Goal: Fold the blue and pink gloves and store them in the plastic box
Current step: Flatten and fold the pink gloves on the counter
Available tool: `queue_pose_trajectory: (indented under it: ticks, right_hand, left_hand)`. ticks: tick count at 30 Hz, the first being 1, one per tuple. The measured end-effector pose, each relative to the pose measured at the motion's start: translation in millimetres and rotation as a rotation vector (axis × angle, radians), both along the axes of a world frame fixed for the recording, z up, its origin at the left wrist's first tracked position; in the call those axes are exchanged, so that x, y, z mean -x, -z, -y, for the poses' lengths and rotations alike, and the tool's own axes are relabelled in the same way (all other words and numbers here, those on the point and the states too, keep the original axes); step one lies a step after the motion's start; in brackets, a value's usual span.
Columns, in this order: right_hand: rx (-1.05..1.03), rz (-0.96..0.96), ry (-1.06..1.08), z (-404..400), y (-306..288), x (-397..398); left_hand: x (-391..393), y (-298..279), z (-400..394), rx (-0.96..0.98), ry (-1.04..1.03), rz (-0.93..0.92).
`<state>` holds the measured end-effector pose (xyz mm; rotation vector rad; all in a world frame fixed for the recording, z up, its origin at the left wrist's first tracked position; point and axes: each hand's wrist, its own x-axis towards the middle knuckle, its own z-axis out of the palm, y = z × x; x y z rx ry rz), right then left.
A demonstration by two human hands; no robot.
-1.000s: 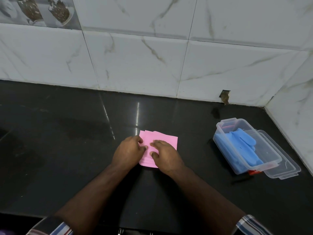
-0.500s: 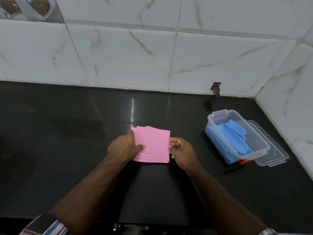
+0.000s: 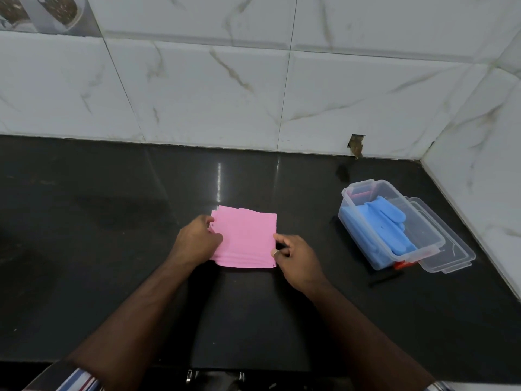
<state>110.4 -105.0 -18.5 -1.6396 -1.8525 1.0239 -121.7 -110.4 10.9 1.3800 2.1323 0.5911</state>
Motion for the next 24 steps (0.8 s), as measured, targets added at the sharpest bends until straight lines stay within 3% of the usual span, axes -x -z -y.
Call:
queue_pose_trajectory:
  ticks: [11,18,24]
  right_hand:
    - [-0.09,0.169,-0.066,-4.5,-6.9,8.6]
    - [-0.178,0.486,-0.243,-20.4,-5.9,20.9]
    - [-0.137,0.602,-0.259,-19.6,2.4,25.3]
  left_hand:
    - [5.8,-2.1,2.7,-0.039,-0.012,0.034]
    - [6.5,-0.4,5.0,-0.043,-0.047,0.066]
    - [8.5,5.7,6.9,-0.072,-0.024,-0.016]
